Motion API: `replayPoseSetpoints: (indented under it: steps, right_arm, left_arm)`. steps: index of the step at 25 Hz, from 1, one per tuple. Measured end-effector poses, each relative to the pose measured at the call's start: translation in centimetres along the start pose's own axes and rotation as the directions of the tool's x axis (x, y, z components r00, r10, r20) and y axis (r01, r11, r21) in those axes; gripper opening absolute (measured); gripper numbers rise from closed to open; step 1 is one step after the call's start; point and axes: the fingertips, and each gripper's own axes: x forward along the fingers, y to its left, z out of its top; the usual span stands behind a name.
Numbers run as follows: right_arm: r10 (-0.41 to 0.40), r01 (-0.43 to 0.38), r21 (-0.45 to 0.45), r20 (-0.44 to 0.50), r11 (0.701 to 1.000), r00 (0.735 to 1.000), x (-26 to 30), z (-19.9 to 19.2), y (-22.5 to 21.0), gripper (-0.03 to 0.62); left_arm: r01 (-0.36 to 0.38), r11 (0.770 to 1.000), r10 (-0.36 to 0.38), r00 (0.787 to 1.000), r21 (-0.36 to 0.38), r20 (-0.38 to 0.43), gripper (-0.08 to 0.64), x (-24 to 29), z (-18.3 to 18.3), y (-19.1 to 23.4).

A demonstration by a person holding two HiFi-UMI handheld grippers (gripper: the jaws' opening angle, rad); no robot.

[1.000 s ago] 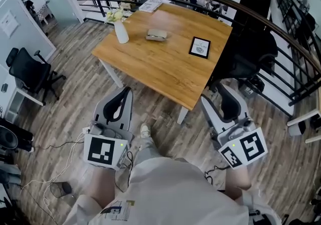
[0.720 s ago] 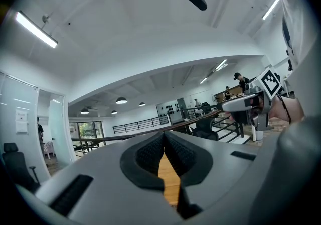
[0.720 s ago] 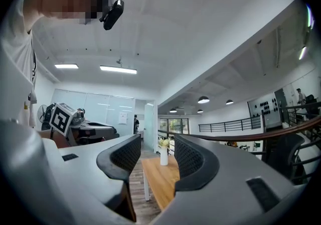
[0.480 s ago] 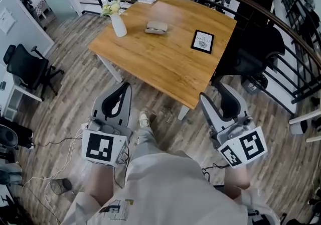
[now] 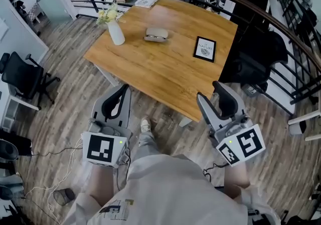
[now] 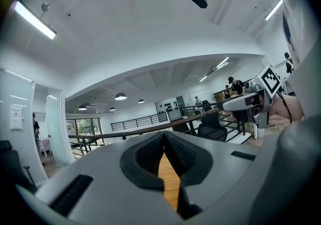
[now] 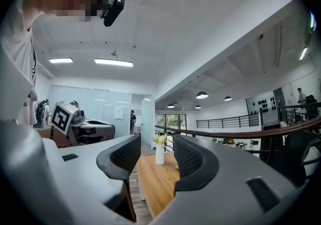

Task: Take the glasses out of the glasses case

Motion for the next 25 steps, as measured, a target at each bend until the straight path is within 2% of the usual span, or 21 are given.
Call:
replayPoseSetpoints:
  steps: [7, 15, 19, 25]
  right_arm:
    - [-0.031, 0.031, 0.007, -0.017, 0.999, 0.999, 9.6, 0.8, -1.3, 0.227]
    - [-0.090, 0.091, 0.019, -0.038, 0.996, 0.995, 23.2, 1.7, -3.8, 0.222]
    - [-0.097, 0.098, 0.016, -0.053, 0.995, 0.994, 29.4, 1.1, -4.4, 0.222]
    - [-0.077, 0.078, 0.015, -0.090, 0.997, 0.993, 35.9, -0.1, -5.0, 0.222]
  left_arm:
    - [0.033, 0.999, -0.033, 0.999, -0.012, 0.001, 0.017, 6.1, -1.2, 8.4]
    - [0.111, 0.993, -0.111, 0.994, -0.037, -0.001, 0.017, 15.2, -3.7, 19.4]
    - [0.143, 0.986, -0.148, 0.988, -0.083, -0.053, 0.017, 18.7, -5.3, 23.3]
    - [0.157, 0.983, -0.163, 0.985, -0.101, -0.058, 0.017, 22.0, -7.8, 27.6]
